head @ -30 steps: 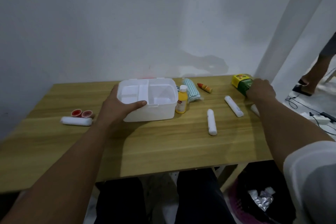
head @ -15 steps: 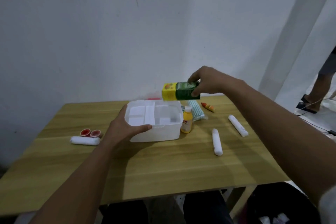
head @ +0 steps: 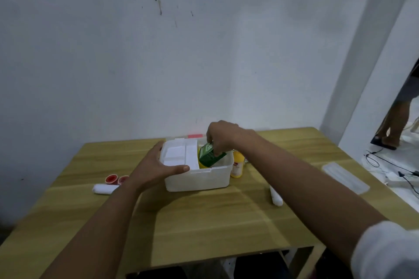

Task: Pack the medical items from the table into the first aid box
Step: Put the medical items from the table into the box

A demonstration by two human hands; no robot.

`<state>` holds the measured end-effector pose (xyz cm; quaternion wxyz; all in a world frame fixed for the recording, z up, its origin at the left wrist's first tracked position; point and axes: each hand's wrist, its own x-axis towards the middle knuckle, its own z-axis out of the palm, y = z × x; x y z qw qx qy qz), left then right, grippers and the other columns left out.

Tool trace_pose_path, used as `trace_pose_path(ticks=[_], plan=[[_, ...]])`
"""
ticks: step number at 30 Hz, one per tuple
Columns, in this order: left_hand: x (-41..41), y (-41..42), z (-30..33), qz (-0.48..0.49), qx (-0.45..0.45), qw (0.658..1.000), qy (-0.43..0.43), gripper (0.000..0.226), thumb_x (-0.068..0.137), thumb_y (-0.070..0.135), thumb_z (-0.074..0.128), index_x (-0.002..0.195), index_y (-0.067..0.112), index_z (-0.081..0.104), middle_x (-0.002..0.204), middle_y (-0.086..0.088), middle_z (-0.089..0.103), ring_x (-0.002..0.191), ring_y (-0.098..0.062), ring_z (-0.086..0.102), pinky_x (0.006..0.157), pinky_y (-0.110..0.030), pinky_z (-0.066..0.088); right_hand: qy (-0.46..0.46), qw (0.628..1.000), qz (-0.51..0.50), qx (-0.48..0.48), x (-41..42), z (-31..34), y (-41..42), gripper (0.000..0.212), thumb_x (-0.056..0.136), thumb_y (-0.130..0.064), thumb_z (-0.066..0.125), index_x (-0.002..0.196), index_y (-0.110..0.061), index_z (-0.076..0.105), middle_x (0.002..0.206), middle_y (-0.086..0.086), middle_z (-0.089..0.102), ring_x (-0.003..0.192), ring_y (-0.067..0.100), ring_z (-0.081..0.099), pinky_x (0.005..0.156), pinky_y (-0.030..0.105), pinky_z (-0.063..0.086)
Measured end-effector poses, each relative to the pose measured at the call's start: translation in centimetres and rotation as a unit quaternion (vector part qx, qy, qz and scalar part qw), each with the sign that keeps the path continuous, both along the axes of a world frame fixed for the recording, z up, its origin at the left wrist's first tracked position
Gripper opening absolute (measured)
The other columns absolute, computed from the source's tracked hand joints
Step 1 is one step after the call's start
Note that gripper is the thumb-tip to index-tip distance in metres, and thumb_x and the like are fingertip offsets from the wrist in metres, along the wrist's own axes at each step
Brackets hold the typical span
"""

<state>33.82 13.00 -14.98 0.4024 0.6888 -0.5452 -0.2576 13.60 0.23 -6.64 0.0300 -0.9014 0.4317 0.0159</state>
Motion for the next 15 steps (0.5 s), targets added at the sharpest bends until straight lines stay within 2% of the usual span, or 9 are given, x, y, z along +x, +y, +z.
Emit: trace_pose_path(ticks=[2, 5, 7, 9, 12, 15], plan=[[-0.1, -0.2, 0.8, -0.025, 0.0, 1.0, -0.001, 0.101, 0.066, 0.047, 0.092, 0.147, 0.036, 0.034, 0.127, 0.024, 0.043, 0.114, -0.013, 0.047, 0.073, -0.017, 0.044, -0.005, 1.0, 0.016, 0.007, 0.7, -1.1, 0.2, 0.038, 0.076, -0.015, 0.085, 0.112, -0.012, 0.074, 0.106, 0.007, 0.073, 0.094, 0.025, 0.068, 0.082, 0.038, 0.059], [0.0, -0.7, 0.3, -0.063, -0.006, 0.998, -0.002, 0.083, 0.062, 0.046, 0.095, 0.129, 0.048, 0.045, 0.123, 0.027, 0.054, 0.114, -0.007, 0.056, 0.075, -0.02, 0.048, -0.023, 0.999, 0.028, 0.022, 1.8, -3.0, 0.3, 0.039, 0.072, -0.013, 0.085, 0.109, -0.012, 0.075, 0.102, 0.006, 0.074, 0.09, 0.024, 0.069, 0.075, 0.034, 0.058], [0.0, -0.6, -0.1, -0.059, -0.015, 0.998, -0.002, 0.081, 0.062, 0.047, 0.094, 0.126, 0.051, 0.045, 0.123, 0.028, 0.054, 0.112, -0.001, 0.054, 0.075, -0.019, 0.048, -0.037, 0.998, 0.032, 0.038, 2.3, -4.1, 0.5, 0.034, 0.073, -0.012, 0.084, 0.106, -0.012, 0.075, 0.101, 0.005, 0.074, 0.088, 0.024, 0.068, 0.069, 0.03, 0.053], [0.0, -0.7, -0.6, -0.054, -0.025, 0.998, 0.005, 0.088, 0.062, 0.047, 0.095, 0.134, 0.046, 0.043, 0.125, 0.027, 0.054, 0.112, 0.0, 0.054, 0.075, -0.02, 0.049, -0.051, 0.997, 0.037, 0.044, 2.4, -4.9, 0.6, 0.023, 0.079, -0.009, 0.077, 0.102, -0.008, 0.074, 0.099, 0.008, 0.073, 0.088, 0.026, 0.066, 0.065, 0.029, 0.046], [0.0, -0.6, -0.7, -0.056, -0.034, 0.998, 0.006, 0.093, 0.063, 0.047, 0.095, 0.14, 0.041, 0.043, 0.128, 0.024, 0.056, 0.113, 0.0, 0.055, 0.077, -0.021, 0.05, -0.073, 0.995, 0.038, 0.054, 2.5, -5.6, 0.6, 0.023, 0.086, -0.01, 0.071, 0.108, -0.008, 0.073, 0.104, 0.01, 0.073, 0.093, 0.027, 0.067, 0.073, 0.032, 0.051], [0.1, -0.7, -0.8, -0.056, -0.03, 0.998, -0.003, 0.091, 0.064, 0.048, 0.093, 0.139, 0.044, 0.042, 0.126, 0.024, 0.055, 0.11, 0.001, 0.055, 0.075, -0.02, 0.049, -0.073, 0.995, 0.039, 0.056, 2.0, -5.2, 0.6, 0.034, 0.082, -0.019, 0.078, 0.116, -0.011, 0.073, 0.111, 0.007, 0.073, 0.1, 0.026, 0.067, 0.084, 0.036, 0.056]])
